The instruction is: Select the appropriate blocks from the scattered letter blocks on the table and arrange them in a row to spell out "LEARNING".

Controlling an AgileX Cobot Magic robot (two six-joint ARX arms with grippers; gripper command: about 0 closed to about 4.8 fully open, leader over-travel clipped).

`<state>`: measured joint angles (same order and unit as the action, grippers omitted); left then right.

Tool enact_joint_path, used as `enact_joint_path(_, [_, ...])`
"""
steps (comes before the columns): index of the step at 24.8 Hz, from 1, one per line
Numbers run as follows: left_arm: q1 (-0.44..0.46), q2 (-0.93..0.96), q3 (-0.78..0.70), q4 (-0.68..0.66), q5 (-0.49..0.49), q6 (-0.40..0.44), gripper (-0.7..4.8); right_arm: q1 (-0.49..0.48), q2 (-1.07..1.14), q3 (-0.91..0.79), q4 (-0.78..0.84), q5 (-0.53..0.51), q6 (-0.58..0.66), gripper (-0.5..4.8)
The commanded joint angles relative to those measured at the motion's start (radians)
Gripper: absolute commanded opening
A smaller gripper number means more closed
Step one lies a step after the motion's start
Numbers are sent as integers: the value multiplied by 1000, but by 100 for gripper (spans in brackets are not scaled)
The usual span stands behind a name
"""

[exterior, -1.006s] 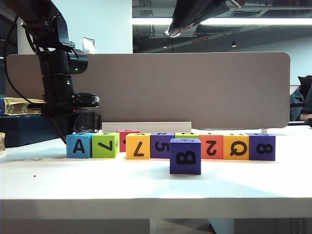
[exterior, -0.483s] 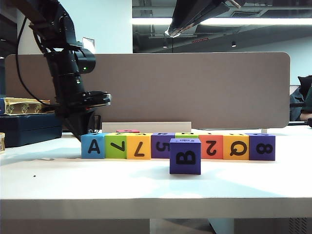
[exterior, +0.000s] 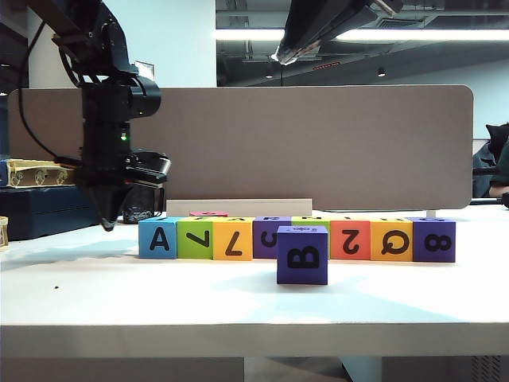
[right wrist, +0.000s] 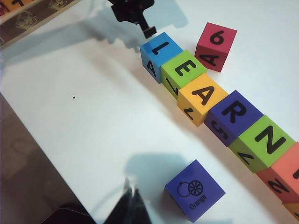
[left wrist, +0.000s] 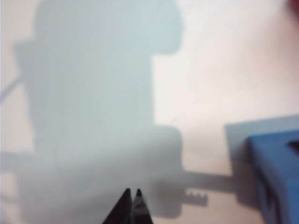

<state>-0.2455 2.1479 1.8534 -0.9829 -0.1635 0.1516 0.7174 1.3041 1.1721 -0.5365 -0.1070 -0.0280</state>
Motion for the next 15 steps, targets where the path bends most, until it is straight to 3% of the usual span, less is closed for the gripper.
enact_joint_path(1, [-7,-40,5,-108,177,-23,-6,1,-3,4,19,-3,-3,-2])
enact_joint_path(6, [-72,-90,5,-182,343,-24,-6,0,-3,4,25,-3,-3,-2])
enact_joint_path(15, [-248,-88,2,-105,348,-2,-6,0,-6,5,16,11,-5,-2])
